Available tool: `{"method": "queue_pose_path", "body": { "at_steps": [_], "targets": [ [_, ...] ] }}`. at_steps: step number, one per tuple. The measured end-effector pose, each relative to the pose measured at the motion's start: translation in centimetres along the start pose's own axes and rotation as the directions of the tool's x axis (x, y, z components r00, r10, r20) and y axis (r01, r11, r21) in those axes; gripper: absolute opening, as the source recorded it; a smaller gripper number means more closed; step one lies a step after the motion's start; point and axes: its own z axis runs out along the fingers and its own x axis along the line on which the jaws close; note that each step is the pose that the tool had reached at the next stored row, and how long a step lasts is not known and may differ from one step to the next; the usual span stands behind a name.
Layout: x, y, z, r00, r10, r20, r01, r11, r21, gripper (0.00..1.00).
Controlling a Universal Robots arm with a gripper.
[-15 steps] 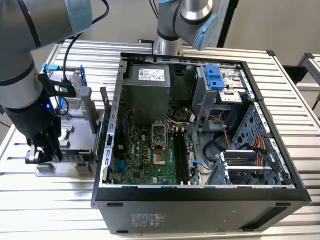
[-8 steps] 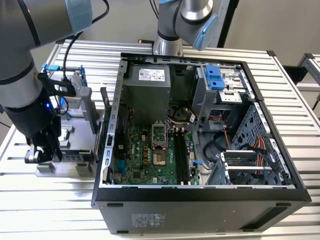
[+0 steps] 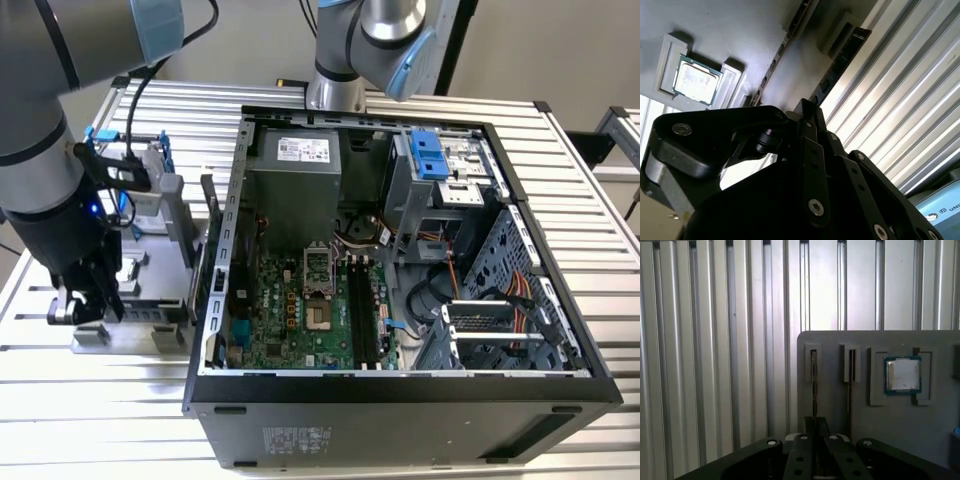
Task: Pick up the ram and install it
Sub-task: 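Pick up the ram and move it above insertion slot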
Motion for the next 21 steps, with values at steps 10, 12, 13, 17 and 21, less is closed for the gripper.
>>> {"method": "queue_pose_path", "body": {
  "at_steps": [10,12,13,17,21],
  "targets": [
    [0.02,-0.01,-0.48,1.0000,0.006,0.0006,-0.006,1.0000,-0.0003,0.00],
    [0.03,-0.01,-0.59,1.0000,0.006,0.0005,-0.006,1.0000,-0.0003,0.00],
    [0.03,-0.01,-0.62,1.0000,0.006,0.0007,-0.006,1.0000,-0.0002,0.00],
    [0.03,-0.01,-0.73,0.9999,0.006,0.0134,-0.006,1.0000,-0.0007,0.00],
    [0.04,-0.01,-0.94,0.9997,0.007,0.0221,-0.007,1.0000,-0.0013,0.00]
  ]
}}
